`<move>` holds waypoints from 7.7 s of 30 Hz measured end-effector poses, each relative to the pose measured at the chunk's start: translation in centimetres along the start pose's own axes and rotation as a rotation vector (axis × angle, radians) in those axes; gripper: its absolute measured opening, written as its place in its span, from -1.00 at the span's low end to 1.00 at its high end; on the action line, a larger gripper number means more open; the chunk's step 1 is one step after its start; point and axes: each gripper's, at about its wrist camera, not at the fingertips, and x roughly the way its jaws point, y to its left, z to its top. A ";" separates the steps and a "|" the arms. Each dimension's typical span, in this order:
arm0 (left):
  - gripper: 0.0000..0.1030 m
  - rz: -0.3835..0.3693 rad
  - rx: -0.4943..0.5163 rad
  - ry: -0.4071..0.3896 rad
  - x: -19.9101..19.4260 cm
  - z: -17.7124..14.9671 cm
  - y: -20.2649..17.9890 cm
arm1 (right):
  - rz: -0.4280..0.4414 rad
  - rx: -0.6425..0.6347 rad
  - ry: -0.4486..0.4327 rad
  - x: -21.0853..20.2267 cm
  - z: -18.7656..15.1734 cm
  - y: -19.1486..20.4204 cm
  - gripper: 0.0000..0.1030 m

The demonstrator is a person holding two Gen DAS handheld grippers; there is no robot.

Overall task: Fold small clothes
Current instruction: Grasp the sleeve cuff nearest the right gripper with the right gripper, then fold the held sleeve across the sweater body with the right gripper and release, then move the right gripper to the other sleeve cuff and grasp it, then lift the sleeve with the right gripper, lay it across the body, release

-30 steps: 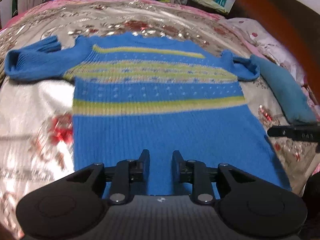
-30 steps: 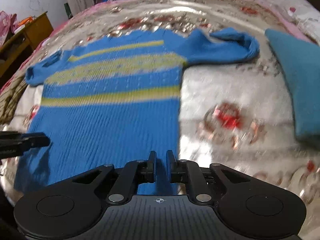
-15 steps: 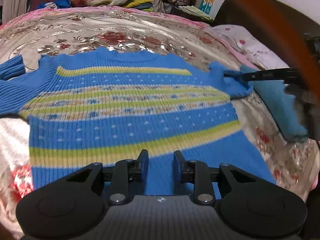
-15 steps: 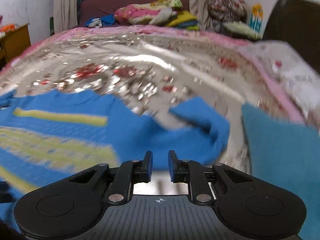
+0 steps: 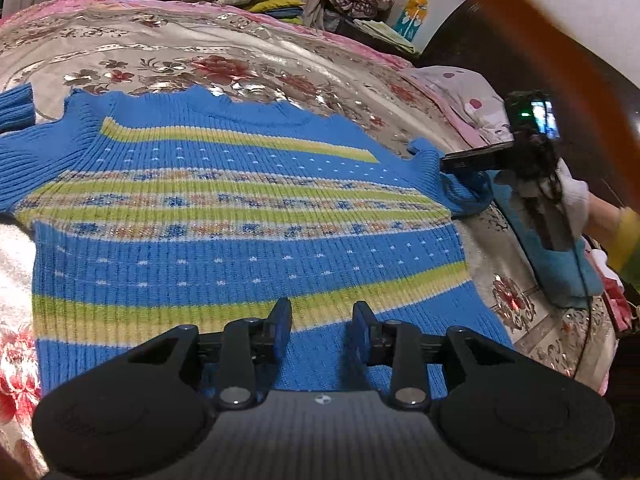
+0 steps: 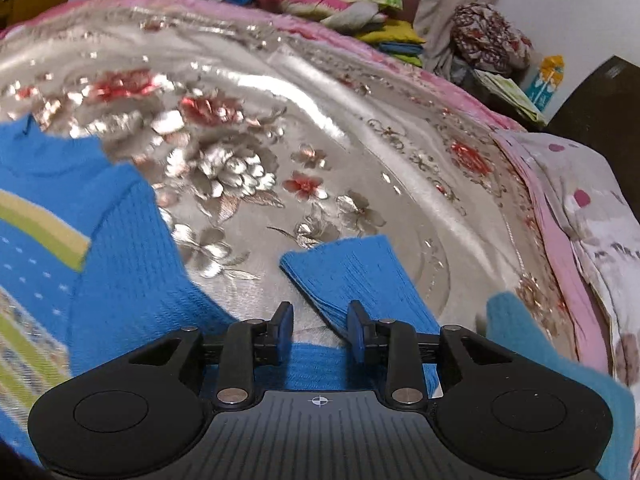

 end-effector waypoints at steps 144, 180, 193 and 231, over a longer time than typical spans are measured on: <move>-0.11 0.226 -0.192 -0.287 -10.9 1.0 11.0 | 0.667 0.033 0.013 -10.9 6.2 26.8 -0.49; -0.11 0.379 -0.208 -0.306 -9.7 1.9 15.3 | 0.837 0.658 0.191 -1.9 15.3 34.3 -0.21; -0.12 0.379 -0.209 -0.300 -9.9 1.6 14.9 | 0.828 0.693 0.215 -2.3 14.7 34.3 -0.39; -0.11 0.319 -0.074 -0.283 -8.6 1.5 11.6 | 0.686 0.746 -0.172 -14.2 11.5 12.6 -0.94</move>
